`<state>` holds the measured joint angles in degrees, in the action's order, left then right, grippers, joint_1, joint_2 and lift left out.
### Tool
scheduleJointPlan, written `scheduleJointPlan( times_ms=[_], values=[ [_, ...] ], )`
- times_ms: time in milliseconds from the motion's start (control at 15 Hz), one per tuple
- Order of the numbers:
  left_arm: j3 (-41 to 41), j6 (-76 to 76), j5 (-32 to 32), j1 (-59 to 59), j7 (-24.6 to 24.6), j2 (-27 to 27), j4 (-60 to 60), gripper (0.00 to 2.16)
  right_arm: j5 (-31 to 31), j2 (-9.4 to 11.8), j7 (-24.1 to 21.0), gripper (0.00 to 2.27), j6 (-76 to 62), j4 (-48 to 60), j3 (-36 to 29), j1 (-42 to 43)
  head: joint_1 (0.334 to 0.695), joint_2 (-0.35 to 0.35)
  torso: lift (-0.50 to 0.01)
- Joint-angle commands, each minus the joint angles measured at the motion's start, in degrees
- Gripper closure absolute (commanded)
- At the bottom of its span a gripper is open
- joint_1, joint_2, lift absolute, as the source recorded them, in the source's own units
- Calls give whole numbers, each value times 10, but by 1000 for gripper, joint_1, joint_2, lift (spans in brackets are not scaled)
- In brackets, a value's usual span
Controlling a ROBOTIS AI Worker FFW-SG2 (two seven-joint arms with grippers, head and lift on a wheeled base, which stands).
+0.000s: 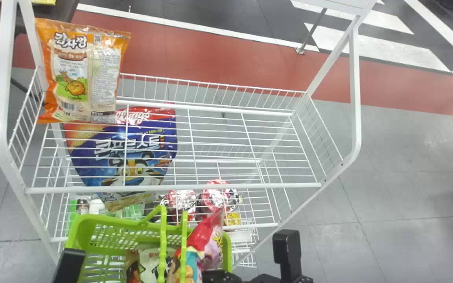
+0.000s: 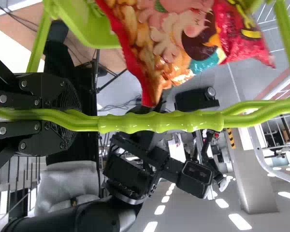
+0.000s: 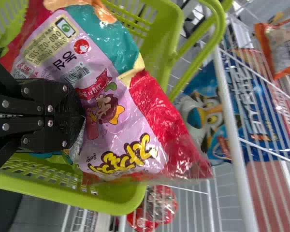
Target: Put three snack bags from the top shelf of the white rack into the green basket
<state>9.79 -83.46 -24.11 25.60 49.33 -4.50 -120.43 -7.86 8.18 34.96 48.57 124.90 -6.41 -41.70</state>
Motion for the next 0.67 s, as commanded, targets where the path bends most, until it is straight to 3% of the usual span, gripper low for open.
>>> scheduleJointPlan(
  times_ms=[0, 67, 133, 200, 600],
  values=[
    [-1, 0, -1, -2, 0, 0, 1, 2142, 13, 22, 0, 1754, 20, 12, 15, -18, 695, -350, 0],
    [-3, 0, -1, -2, 1, -1, 1, 2142, 14, 23, -1, 1156, 20, 20, 14, -26, 695, -350, 0],
    [-5, 0, -1, -2, 1, -1, 2, 2142, 14, 29, -1, 130, 34, 32, 13, -34, 695, -350, 0],
    [-6, 0, -1, -4, 1, -1, 3, 2142, 14, 29, -1, -1, 45, 44, 10, -41, 695, -350, 0],
    [-27, -2, -8, -6, 7, -3, 2, 2142, 4, 29, 11, 56, 101, 124, -48, -76, 695, -350, 0]
  ],
)
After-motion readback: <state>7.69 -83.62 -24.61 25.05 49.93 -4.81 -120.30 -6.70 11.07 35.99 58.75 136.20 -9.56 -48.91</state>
